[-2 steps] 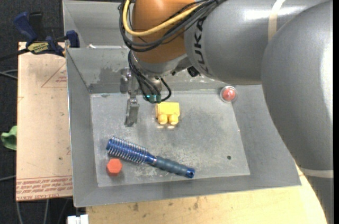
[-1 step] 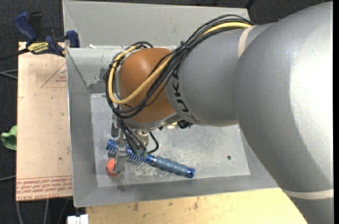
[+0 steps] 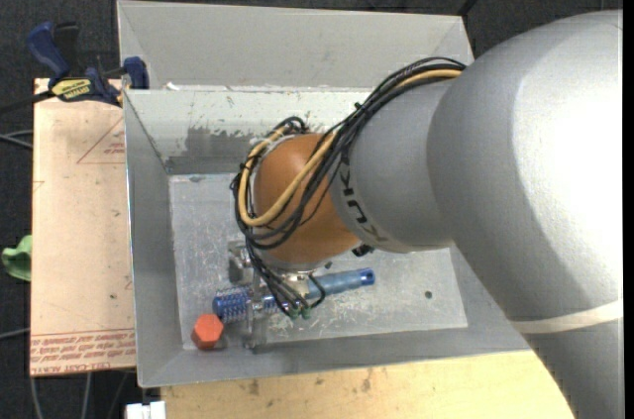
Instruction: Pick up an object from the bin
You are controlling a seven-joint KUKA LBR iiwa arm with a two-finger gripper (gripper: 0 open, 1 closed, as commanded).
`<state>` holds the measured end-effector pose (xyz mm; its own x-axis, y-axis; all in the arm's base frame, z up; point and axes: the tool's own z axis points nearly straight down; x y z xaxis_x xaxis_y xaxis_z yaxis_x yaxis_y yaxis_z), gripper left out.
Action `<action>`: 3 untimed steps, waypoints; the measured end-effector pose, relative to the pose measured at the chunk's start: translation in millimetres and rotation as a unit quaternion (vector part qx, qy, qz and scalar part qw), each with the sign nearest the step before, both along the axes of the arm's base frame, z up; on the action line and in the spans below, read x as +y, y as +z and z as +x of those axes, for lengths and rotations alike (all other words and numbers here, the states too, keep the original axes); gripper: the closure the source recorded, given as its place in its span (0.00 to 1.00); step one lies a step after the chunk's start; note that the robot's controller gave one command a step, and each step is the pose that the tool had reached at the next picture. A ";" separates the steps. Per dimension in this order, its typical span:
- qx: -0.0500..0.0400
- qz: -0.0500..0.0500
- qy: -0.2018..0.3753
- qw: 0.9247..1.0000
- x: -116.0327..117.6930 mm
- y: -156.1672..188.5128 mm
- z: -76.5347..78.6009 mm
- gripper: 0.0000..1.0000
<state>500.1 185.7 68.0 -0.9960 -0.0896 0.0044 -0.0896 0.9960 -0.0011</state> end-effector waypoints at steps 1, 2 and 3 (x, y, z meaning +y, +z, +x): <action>-0.001 0.001 0.001 1.000 1.2 0.9 0.1 1.00; -0.005 0.002 -0.016 1.000 -11.0 98.6 -11.9 1.00; -0.007 0.003 -0.007 1.000 -14.2 265.1 -1.7 1.00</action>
Offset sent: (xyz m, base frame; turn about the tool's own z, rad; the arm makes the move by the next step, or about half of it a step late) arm 0.0000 0.0000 0.0000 0.0000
